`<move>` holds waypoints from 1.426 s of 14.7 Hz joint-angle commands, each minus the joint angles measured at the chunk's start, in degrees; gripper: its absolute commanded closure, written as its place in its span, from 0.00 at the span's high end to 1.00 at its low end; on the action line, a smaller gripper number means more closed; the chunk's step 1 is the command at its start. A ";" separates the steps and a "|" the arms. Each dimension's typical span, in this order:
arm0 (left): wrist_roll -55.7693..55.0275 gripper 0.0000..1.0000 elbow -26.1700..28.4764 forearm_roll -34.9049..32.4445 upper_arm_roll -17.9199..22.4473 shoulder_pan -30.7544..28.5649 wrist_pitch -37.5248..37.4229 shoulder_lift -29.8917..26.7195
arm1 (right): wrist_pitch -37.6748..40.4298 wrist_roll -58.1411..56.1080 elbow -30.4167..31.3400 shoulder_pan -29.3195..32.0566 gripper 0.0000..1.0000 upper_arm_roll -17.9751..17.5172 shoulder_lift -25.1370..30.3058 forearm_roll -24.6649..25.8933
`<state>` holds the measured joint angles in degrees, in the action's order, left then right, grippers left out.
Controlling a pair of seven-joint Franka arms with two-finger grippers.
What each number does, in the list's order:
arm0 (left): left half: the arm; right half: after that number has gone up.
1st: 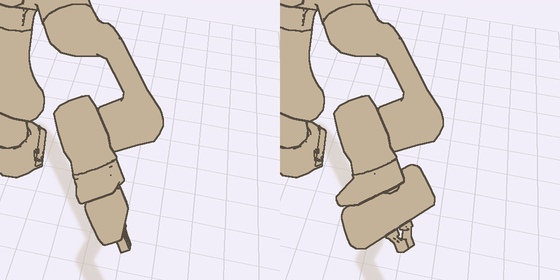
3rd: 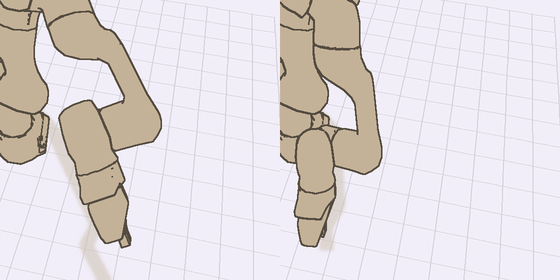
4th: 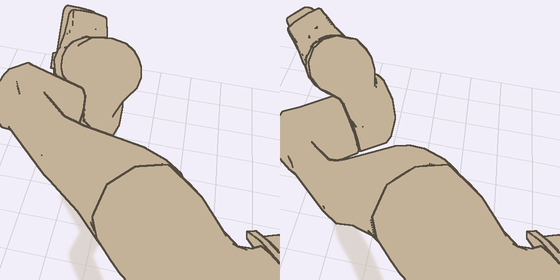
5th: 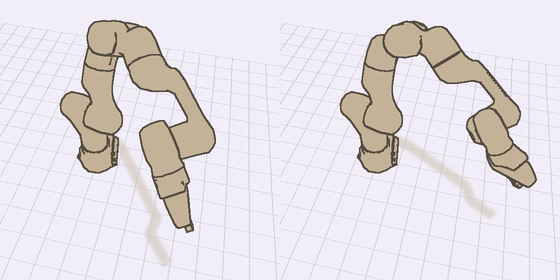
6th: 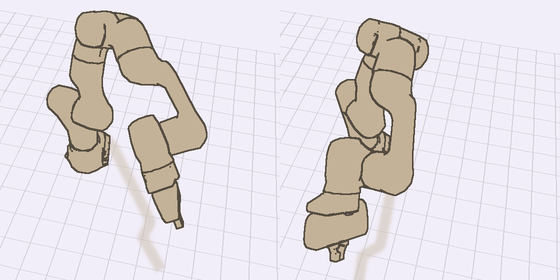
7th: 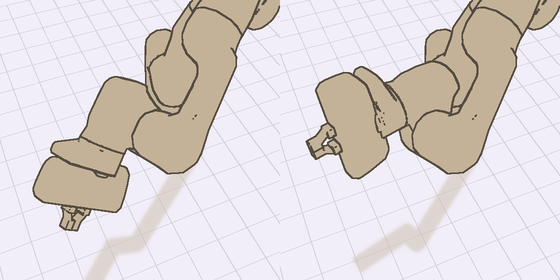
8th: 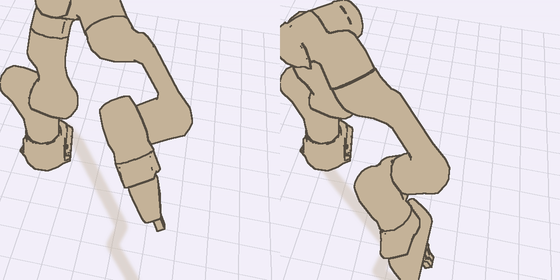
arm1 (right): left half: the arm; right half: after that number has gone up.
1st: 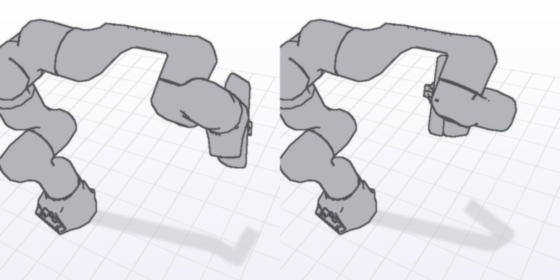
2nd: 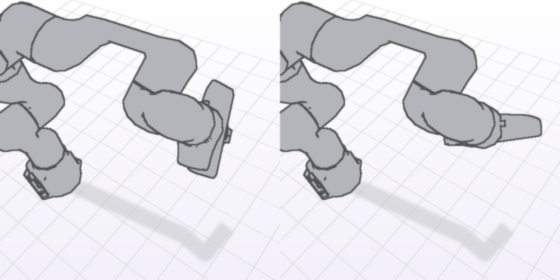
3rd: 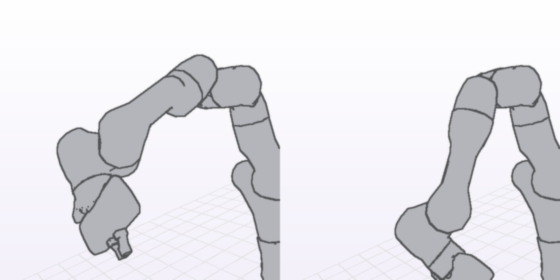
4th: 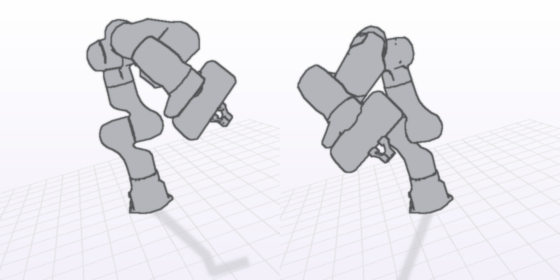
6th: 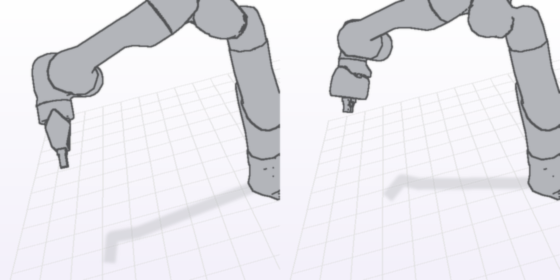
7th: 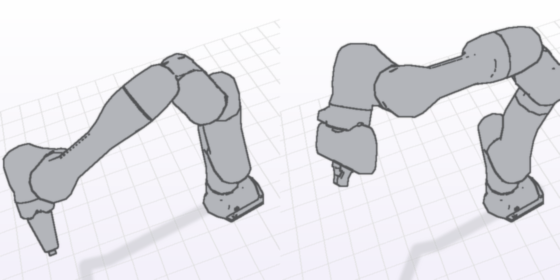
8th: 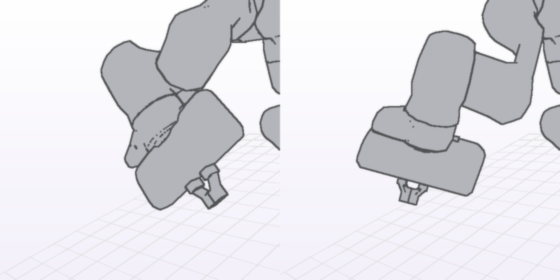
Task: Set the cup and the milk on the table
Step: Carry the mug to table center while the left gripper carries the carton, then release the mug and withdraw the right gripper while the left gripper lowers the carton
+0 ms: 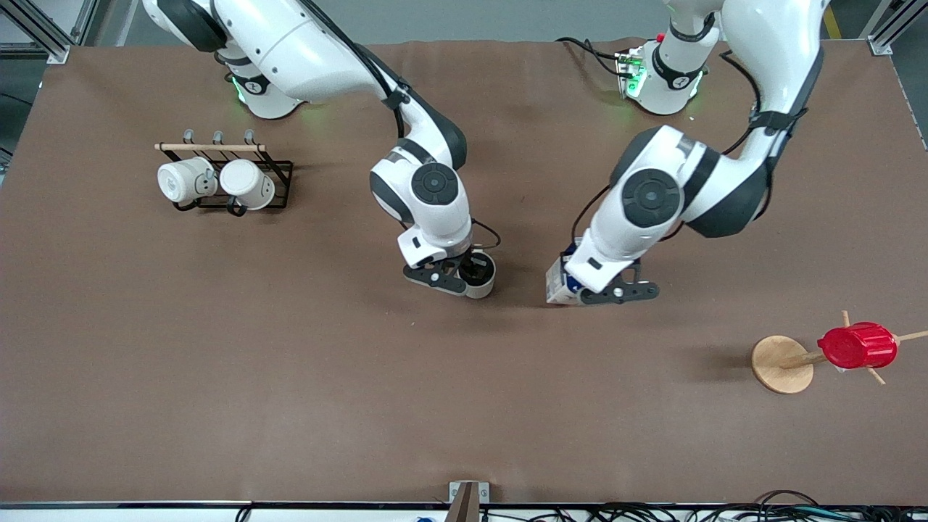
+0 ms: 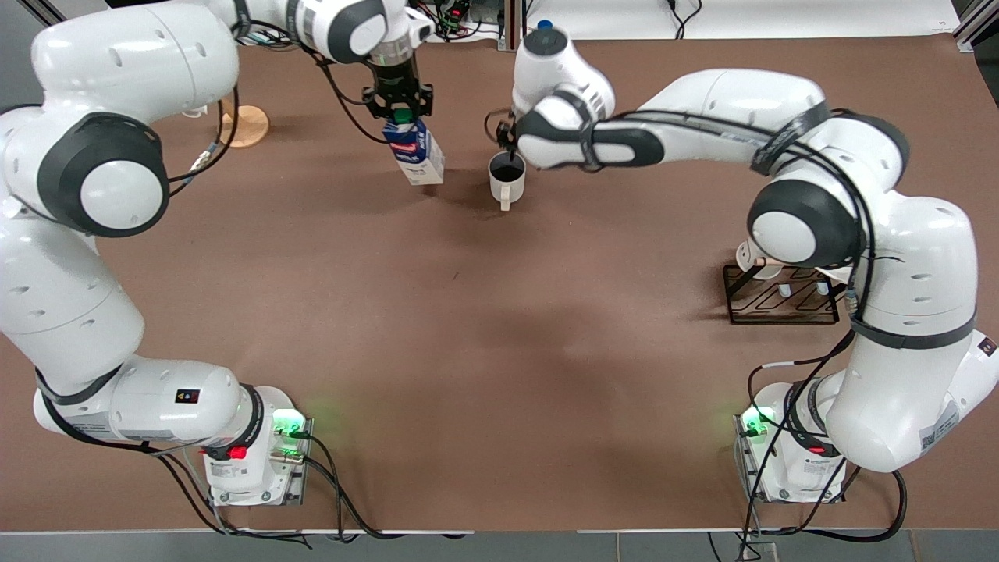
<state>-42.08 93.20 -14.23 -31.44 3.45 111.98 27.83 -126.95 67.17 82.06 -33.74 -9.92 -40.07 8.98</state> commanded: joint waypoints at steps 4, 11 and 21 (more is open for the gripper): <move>-3.53 0.00 -3.72 -2.74 -3.01 2.17 -2.03 3.99 | 17.24 -5.53 1.87 10.69 1.00 -0.63 18.07 0.69; -7.75 0.00 -8.91 -5.55 -3.36 5.43 -5.02 8.91 | 31.67 -21.51 1.78 27.48 1.00 -1.24 32.23 0.07; -7.84 0.01 -9.53 -7.31 -3.19 7.98 -5.11 10.06 | 41.08 -49.84 1.69 37.61 1.00 6.73 38.57 -6.67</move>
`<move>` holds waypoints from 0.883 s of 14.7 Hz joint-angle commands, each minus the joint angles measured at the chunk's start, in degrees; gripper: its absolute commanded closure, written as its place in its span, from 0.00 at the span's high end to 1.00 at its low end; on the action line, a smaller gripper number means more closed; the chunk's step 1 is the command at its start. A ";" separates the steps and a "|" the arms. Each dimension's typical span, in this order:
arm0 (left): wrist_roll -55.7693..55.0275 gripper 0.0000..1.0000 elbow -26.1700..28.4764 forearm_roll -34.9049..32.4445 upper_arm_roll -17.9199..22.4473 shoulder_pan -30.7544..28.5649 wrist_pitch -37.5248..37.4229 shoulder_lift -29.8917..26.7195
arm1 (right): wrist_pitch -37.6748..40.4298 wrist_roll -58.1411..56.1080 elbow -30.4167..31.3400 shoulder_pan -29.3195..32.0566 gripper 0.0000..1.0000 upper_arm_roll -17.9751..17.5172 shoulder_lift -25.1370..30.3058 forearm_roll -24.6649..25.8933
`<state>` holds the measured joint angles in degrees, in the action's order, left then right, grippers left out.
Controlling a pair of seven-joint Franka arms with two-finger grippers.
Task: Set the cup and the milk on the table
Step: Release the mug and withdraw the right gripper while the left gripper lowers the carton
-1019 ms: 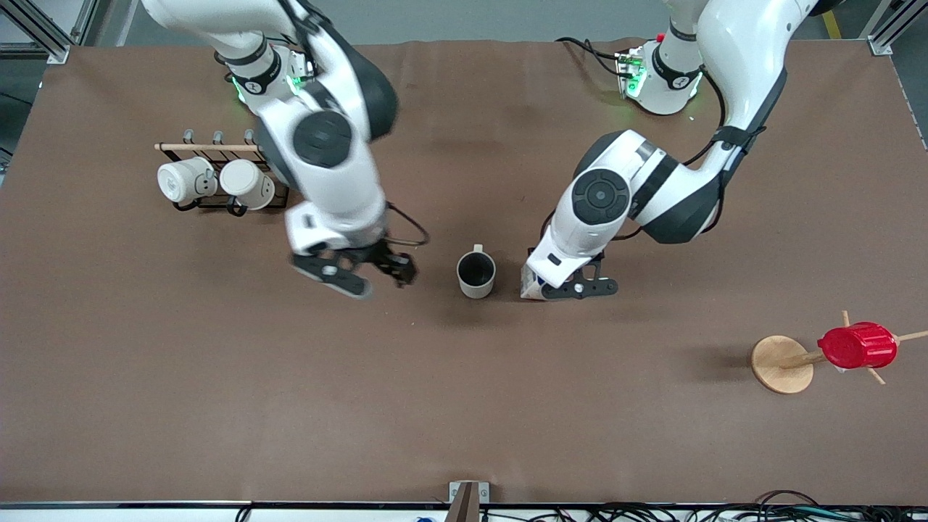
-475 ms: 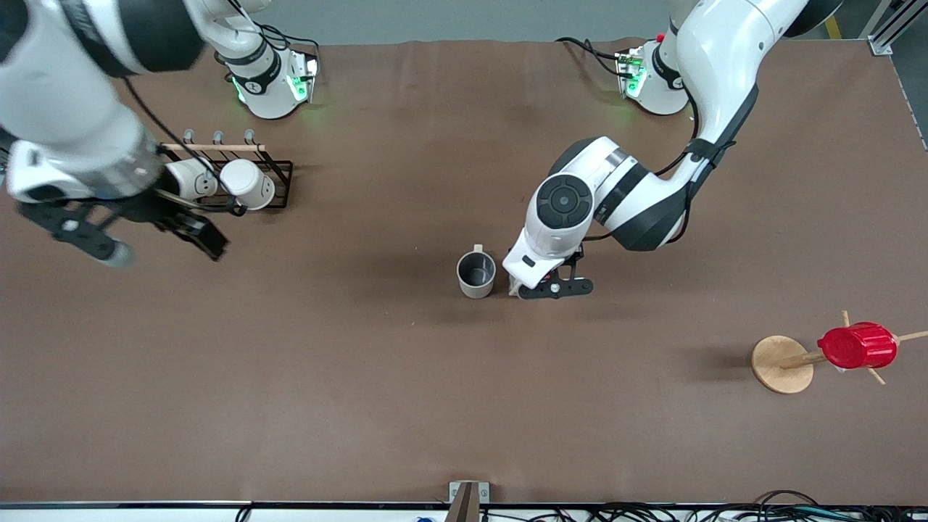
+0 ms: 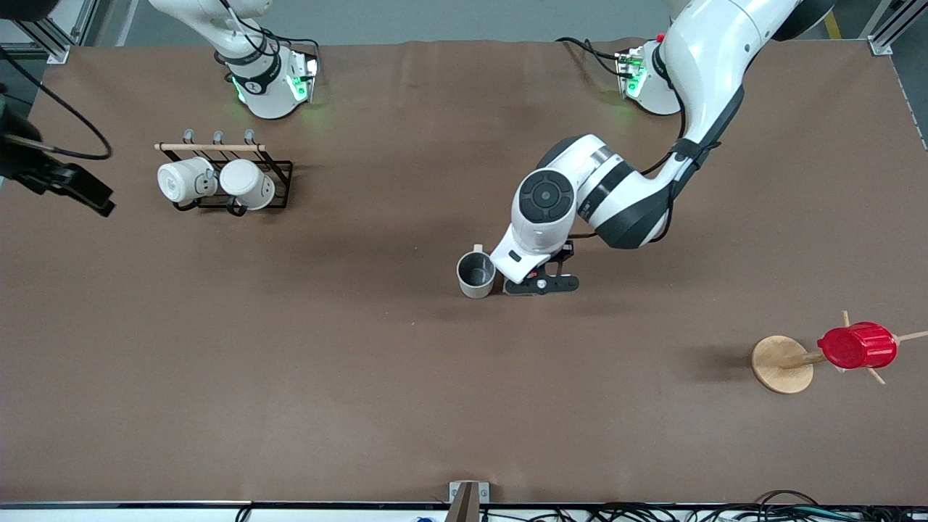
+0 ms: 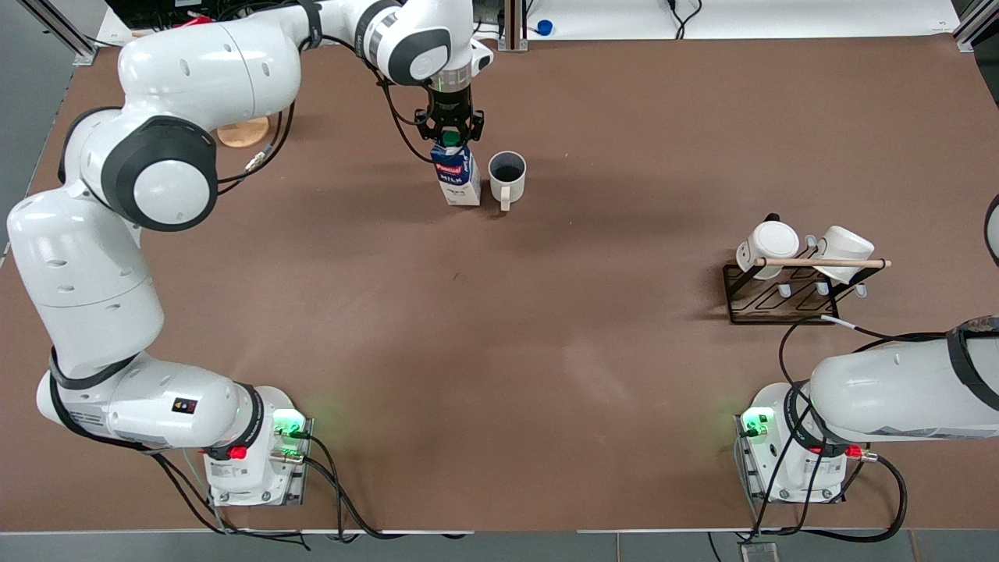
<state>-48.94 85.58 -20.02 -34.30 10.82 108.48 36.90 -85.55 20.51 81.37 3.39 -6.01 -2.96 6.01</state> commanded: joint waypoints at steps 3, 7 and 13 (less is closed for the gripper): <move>-0.98 0.21 -1.82 -2.74 -0.33 0.61 -1.61 0.90 | 0.03 -5.56 3.35 0.22 1.00 4.07 1.47 -5.31; -0.89 1.00 -1.82 -2.92 -0.33 0.61 -1.61 0.72 | -0.85 -10.20 3.09 0.22 1.00 6.87 1.12 -5.40; -1.24 1.00 -1.99 -2.40 -0.24 0.43 -1.61 -2.17 | 0.12 -12.34 3.27 1.36 1.00 6.89 1.29 -5.40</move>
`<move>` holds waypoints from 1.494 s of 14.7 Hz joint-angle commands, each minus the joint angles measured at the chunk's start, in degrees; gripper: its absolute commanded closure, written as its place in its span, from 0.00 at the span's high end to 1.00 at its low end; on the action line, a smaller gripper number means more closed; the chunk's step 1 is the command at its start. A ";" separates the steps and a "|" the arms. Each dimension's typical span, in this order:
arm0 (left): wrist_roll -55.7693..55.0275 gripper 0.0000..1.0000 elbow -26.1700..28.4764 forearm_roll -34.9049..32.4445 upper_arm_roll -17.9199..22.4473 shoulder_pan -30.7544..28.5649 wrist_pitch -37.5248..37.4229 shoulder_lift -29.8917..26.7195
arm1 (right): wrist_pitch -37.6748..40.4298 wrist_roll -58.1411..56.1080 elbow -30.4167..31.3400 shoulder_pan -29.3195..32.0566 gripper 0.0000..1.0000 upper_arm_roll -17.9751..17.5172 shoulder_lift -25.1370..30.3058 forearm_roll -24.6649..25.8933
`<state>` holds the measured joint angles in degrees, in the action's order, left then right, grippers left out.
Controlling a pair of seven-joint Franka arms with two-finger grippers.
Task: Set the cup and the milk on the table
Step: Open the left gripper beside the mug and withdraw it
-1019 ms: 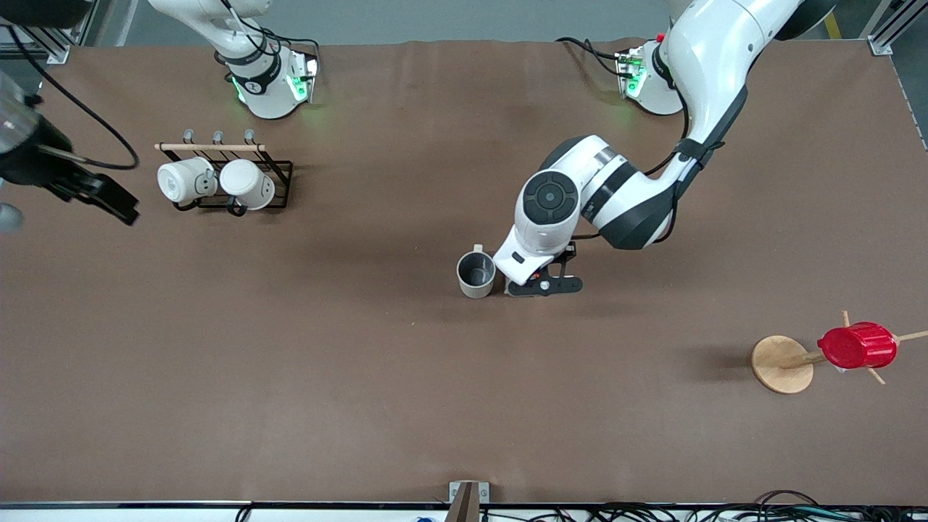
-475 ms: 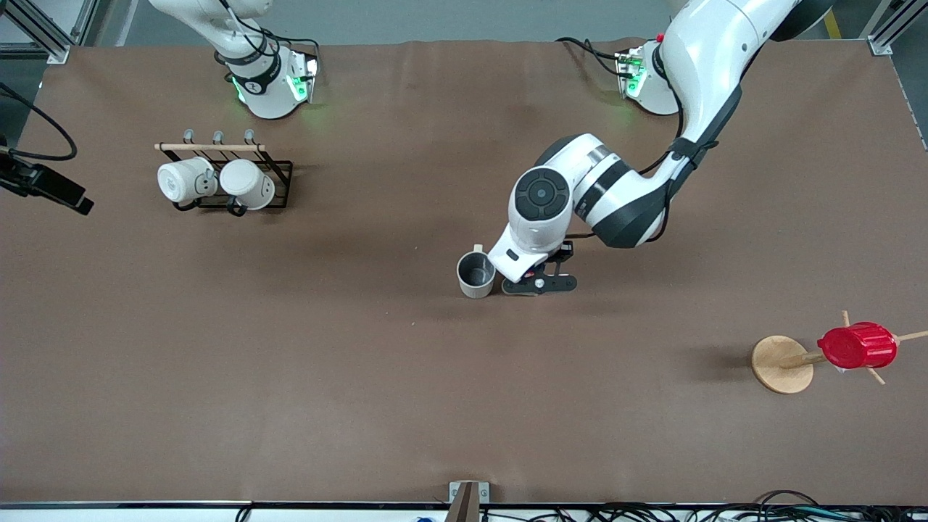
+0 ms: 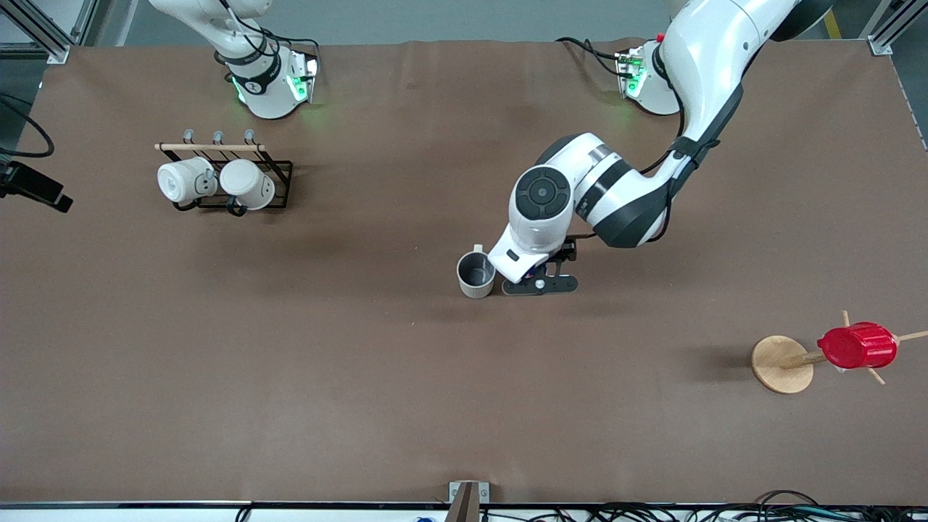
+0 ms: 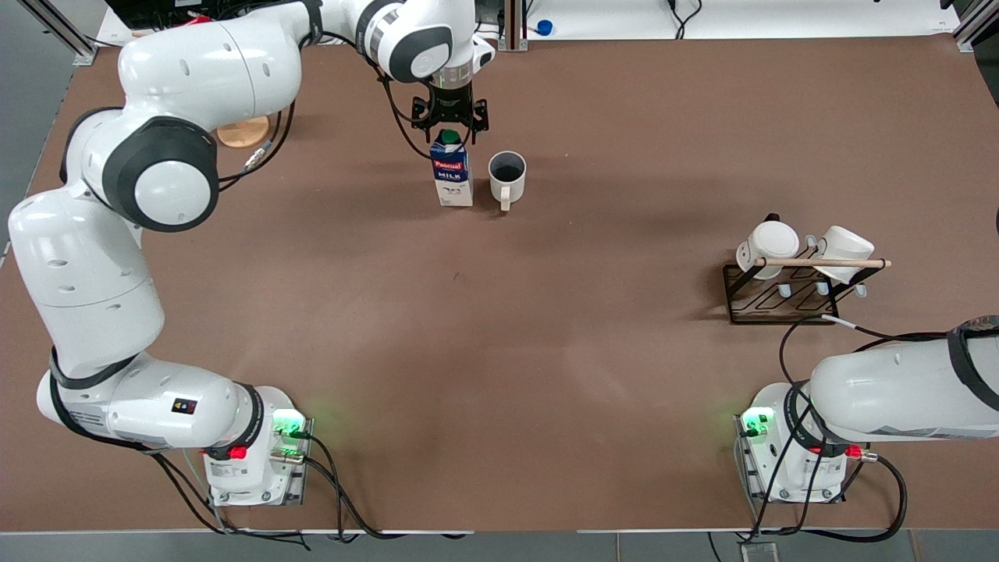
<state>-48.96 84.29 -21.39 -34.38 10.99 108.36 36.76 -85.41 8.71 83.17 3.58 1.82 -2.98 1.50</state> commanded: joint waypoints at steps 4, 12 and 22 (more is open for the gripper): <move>-0.78 1.00 -0.54 0.81 3.33 -0.27 -2.09 -8.80 | -0.28 -0.62 1.38 1.69 1.00 -1.47 1.22 -1.06; 21.84 1.00 4.73 19.08 24.59 -1.23 -3.33 -24.61 | -0.02 -0.54 1.47 1.25 1.00 -1.38 1.22 -0.98; 48.70 1.00 15.46 25.35 36.66 -6.07 -5.26 -39.05 | -0.02 -0.80 1.56 0.55 1.00 -1.64 1.40 -0.98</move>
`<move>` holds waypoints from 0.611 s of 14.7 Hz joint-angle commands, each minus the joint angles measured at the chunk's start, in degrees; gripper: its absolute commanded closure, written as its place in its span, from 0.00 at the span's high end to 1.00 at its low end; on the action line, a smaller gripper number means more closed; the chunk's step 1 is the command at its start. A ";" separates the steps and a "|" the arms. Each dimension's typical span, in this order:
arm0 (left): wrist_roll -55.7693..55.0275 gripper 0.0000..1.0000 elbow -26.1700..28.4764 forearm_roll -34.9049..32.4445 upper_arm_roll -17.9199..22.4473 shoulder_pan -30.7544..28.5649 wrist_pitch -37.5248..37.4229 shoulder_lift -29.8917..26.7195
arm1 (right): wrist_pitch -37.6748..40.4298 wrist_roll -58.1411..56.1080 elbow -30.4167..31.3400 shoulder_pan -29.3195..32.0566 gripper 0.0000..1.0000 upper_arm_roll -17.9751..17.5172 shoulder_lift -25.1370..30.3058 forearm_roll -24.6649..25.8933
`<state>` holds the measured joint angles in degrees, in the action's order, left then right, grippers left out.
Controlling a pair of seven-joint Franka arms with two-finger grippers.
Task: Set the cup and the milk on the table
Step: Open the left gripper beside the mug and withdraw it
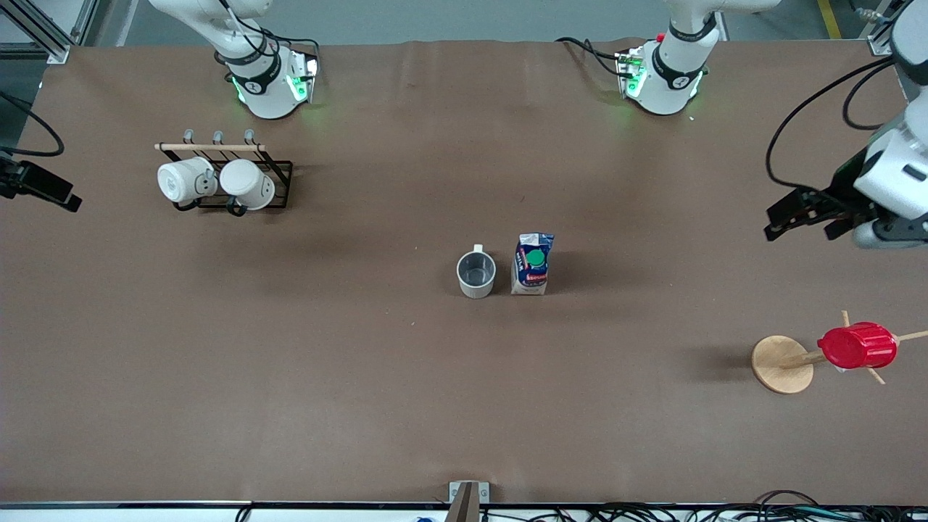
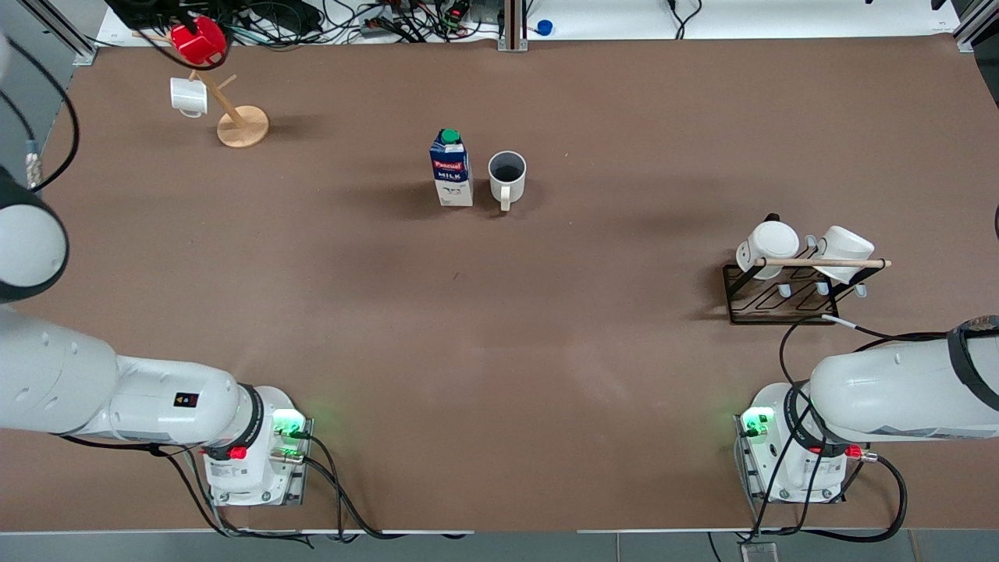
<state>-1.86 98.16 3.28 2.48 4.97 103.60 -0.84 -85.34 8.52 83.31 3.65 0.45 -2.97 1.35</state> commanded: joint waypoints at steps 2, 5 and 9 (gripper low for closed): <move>0.20 1.00 1.60 -0.46 0.07 0.57 -1.64 -1.62 | -0.09 -0.69 1.41 0.75 1.00 -0.27 1.39 -0.82; 0.81 1.00 0.82 -1.61 -0.11 0.57 -1.82 -1.45 | 0.00 -0.69 1.41 0.75 1.00 -0.27 1.39 -0.82; 0.55 1.00 -3.23 -1.00 -0.02 0.31 -6.37 -0.83 | 0.00 -0.69 1.41 0.57 1.00 -0.27 1.30 -0.82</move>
<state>-1.34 97.38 2.87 2.35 5.24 101.05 -1.60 -85.29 8.48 83.32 3.75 0.49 -2.97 1.35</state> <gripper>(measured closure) 0.000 0.000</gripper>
